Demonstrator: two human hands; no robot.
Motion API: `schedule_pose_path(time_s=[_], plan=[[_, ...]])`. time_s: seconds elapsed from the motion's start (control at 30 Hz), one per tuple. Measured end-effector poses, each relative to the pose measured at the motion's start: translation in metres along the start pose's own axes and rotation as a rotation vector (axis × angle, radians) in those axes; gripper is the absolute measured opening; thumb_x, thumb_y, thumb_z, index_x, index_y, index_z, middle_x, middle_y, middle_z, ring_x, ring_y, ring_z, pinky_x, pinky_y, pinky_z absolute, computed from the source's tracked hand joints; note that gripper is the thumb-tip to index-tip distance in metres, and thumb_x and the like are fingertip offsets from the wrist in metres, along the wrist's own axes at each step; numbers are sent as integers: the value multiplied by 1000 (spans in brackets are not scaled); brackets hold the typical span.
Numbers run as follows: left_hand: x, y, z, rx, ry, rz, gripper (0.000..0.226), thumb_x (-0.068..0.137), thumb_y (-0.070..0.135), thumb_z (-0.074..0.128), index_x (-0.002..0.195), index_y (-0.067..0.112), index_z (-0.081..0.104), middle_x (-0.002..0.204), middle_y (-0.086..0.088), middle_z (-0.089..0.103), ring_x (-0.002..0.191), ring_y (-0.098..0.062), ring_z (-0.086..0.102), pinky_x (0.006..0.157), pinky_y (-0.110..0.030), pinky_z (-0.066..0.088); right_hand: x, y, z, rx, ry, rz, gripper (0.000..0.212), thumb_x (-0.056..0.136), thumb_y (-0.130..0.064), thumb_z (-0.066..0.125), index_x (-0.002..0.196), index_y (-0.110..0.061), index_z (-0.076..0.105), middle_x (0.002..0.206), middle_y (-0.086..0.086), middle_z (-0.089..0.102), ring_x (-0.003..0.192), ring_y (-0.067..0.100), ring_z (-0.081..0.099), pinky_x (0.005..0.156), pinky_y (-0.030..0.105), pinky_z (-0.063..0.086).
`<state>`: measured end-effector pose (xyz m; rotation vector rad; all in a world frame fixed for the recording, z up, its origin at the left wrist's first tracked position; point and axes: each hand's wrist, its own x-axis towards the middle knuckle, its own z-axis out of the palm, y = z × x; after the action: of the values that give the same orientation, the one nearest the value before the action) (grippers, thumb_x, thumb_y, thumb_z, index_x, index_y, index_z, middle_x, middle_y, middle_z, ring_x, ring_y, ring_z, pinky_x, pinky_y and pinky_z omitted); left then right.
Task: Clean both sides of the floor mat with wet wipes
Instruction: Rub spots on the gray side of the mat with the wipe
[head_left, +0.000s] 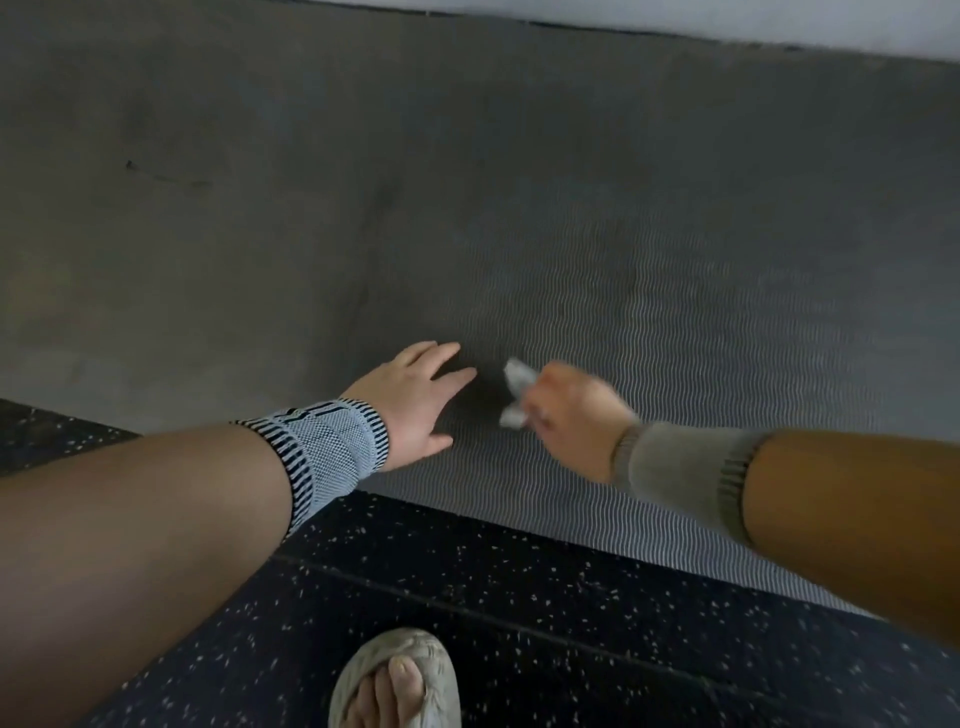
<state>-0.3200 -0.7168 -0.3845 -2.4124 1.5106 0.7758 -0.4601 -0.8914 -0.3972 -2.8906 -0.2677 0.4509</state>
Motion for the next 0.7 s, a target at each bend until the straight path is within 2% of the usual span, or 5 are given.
schedule_pose_path(time_s=[0.1, 0.23, 0.37, 0.53, 0.7], plan=[[0, 1, 2, 6, 12, 2, 81, 87, 49, 62, 152, 27, 19, 161, -2, 5, 147, -22, 4, 116, -41, 28, -23, -50, 5, 177, -368, -222, 35, 90, -10, 56, 123, -19, 51, 104, 0, 51, 86, 17, 51, 77, 30, 51], [2, 0, 0, 19, 12, 22, 81, 87, 49, 61, 152, 25, 21, 161, -1, 4, 148, -22, 4, 117, -40, 26, 14, -7, -7, 103, -163, -62, 22, 92, -9, 50, 111, -10, 60, 109, 10, 56, 93, 28, 55, 74, 33, 45], [3, 6, -1, 5, 22, 47, 79, 88, 40, 60, 153, 21, 19, 161, 0, 4, 148, -22, 5, 119, -40, 23, 25, 10, -19, 137, -7, 190, 19, 93, -15, 54, 111, -14, 60, 107, 3, 50, 85, 15, 48, 78, 29, 47], [7, 15, -3, -7, 49, 84, 76, 88, 33, 59, 153, 19, 20, 161, -2, 6, 148, -22, 5, 117, -42, 25, -26, -34, -2, 250, -266, -262, 29, 91, -16, 54, 118, -23, 49, 100, -2, 48, 91, 14, 46, 79, 30, 49], [15, 36, 1, -2, 41, 158, 79, 88, 39, 60, 153, 23, 18, 161, 0, 2, 148, -21, 2, 118, -43, 24, -33, 37, -6, 109, 12, 118, 33, 93, -12, 49, 126, -16, 50, 109, 3, 49, 99, 18, 50, 84, 30, 47]])
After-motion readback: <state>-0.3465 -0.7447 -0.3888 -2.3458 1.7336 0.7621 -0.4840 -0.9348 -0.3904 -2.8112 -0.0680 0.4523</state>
